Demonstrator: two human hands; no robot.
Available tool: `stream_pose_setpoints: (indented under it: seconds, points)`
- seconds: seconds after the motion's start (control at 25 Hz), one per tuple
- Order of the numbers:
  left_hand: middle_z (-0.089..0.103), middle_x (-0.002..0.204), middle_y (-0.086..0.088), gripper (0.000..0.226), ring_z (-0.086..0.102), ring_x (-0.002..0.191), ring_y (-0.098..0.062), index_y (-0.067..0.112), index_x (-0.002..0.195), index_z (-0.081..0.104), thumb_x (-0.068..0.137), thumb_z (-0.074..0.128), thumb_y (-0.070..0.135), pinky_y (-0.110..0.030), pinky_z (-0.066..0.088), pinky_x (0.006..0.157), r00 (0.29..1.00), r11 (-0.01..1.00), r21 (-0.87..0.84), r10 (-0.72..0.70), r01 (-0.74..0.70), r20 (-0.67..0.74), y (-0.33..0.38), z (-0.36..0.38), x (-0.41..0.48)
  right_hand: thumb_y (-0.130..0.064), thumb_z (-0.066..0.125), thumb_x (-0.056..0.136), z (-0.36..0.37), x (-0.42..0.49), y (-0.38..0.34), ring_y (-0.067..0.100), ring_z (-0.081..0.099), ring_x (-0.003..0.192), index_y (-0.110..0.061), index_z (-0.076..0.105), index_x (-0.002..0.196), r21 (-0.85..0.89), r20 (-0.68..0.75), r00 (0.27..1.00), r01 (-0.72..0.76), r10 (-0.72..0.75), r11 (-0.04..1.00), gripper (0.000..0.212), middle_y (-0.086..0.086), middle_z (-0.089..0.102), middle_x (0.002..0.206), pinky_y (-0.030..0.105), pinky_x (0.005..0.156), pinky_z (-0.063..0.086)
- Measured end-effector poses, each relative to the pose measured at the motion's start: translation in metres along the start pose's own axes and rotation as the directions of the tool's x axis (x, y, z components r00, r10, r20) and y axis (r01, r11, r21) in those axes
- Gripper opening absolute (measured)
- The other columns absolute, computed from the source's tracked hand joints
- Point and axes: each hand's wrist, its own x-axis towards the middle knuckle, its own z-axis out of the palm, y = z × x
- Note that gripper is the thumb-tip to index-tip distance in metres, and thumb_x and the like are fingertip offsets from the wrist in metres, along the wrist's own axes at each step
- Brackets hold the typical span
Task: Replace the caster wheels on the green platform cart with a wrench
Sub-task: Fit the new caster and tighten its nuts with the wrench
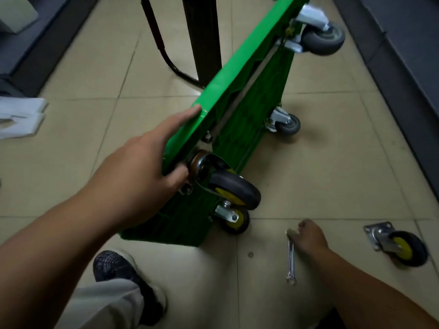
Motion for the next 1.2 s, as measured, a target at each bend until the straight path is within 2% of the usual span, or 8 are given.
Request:
stream_pose_setpoints:
  seconds: [0.12, 0.28, 0.44, 0.64, 0.8, 0.96, 1.08, 1.2]
  points:
    - [0.069, 0.105, -0.007, 0.085, 0.068, 0.076, -0.032, 0.070, 0.141, 0.026, 0.077, 0.065, 0.031, -0.051, 0.058, 0.074, 0.997, 1.000, -0.008, 0.009, -0.010, -0.074, -0.001, 0.004, 0.003, -0.040, 0.083, 0.077, 0.022, -0.001, 0.051, 0.037, 0.065, 0.099, -0.008, 0.051, 0.087, -0.109, 0.041, 0.992, -0.110, 0.115, 0.988, 0.046, 0.020, 0.065, 0.101, 0.034, 0.073, 0.046]
    - [0.071, 0.113, -0.002, 0.089, 0.072, 0.090, -0.034, 0.065, 0.141, 0.037, 0.077, 0.077, 0.016, -0.060, 0.057, 0.083, 0.988, 0.996, -0.066, 0.056, -0.066, -0.142, -0.019, 0.010, 0.003, -0.029, 0.085, 0.076, 0.035, -0.005, 0.052, 0.030, 0.060, 0.084, -0.008, 0.052, 0.092, -0.072, 0.040, 0.993, -0.112, 0.115, 0.991, 0.042, 0.011, 0.060, 0.091, 0.031, 0.067, 0.040]
    - [0.064, 0.133, 0.004, 0.086, 0.066, 0.115, -0.029, 0.056, 0.145, 0.039, 0.075, 0.084, 0.035, -0.059, 0.050, 0.100, 0.986, 0.983, -0.142, 0.094, -0.113, -0.134, -0.029, 0.016, 0.007, -0.011, 0.081, 0.075, 0.054, -0.011, 0.041, 0.032, 0.064, 0.082, -0.007, 0.056, 0.090, 0.007, -0.041, 0.987, -0.158, 0.158, 0.987, 0.029, 0.012, 0.064, 0.088, 0.035, 0.070, 0.052]
    - [0.063, 0.133, 0.005, 0.082, 0.065, 0.115, -0.029, 0.057, 0.146, 0.037, 0.078, 0.079, 0.037, -0.059, 0.049, 0.101, 0.982, 0.983, -0.118, 0.121, -0.139, -0.144, -0.031, 0.016, 0.007, -0.011, 0.076, 0.074, 0.062, -0.025, 0.035, 0.031, 0.061, 0.071, -0.007, 0.054, 0.089, 0.075, 0.017, 0.989, -0.145, 0.144, 0.987, 0.027, 0.011, 0.061, 0.084, 0.031, 0.058, 0.048]
    - [0.057, 0.145, -0.003, 0.086, 0.060, 0.123, -0.036, 0.060, 0.151, 0.022, 0.083, 0.072, 0.041, -0.061, 0.046, 0.104, 0.981, 0.990, -0.009, 0.140, -0.143, -0.132, -0.024, 0.013, 0.005, -0.012, 0.070, 0.078, 0.052, -0.016, 0.031, 0.037, 0.062, 0.083, -0.008, 0.055, 0.077, -0.085, 0.028, 0.998, 0.056, -0.053, 0.995, 0.016, 0.018, 0.063, 0.086, 0.037, 0.068, 0.049]
    - [0.049, 0.151, 0.014, 0.089, 0.051, 0.136, -0.014, 0.058, 0.152, 0.022, 0.085, 0.071, 0.027, -0.044, 0.043, 0.112, 0.986, 0.989, -0.020, 0.147, -0.149, -0.083, -0.027, 0.007, 0.009, -0.005, 0.061, 0.086, 0.009, -0.014, 0.002, 0.031, 0.053, 0.076, -0.013, 0.055, 0.086, 0.007, -0.061, 0.946, 0.321, -0.320, 0.947, 0.010, 0.012, 0.054, 0.089, 0.039, 0.071, 0.046]
    - [0.051, 0.149, 0.016, 0.077, 0.054, 0.133, -0.012, 0.063, 0.148, 0.027, 0.090, 0.065, 0.031, -0.045, 0.046, 0.111, 0.985, 0.974, -0.153, 0.156, -0.166, -0.081, -0.029, 0.000, 0.006, -0.015, 0.061, 0.093, -0.062, -0.026, -0.049, 0.026, 0.055, 0.072, -0.021, 0.056, 0.093, -0.100, -0.032, 0.821, 0.565, -0.570, 0.819, 0.008, -0.001, 0.060, 0.078, 0.038, 0.067, 0.047]
    - [0.059, 0.142, 0.005, 0.079, 0.063, 0.120, -0.020, 0.070, 0.144, 0.023, 0.092, 0.065, 0.027, -0.045, 0.053, 0.101, 0.983, 0.975, -0.127, 0.175, -0.180, -0.049, -0.033, 0.004, 0.011, -0.027, 0.068, 0.086, -0.139, -0.061, -0.099, 0.012, 0.051, 0.065, -0.029, 0.058, 0.091, -0.356, 0.030, 0.619, 0.740, -0.784, 0.571, 0.011, -0.015, 0.054, 0.071, 0.030, 0.060, 0.043]
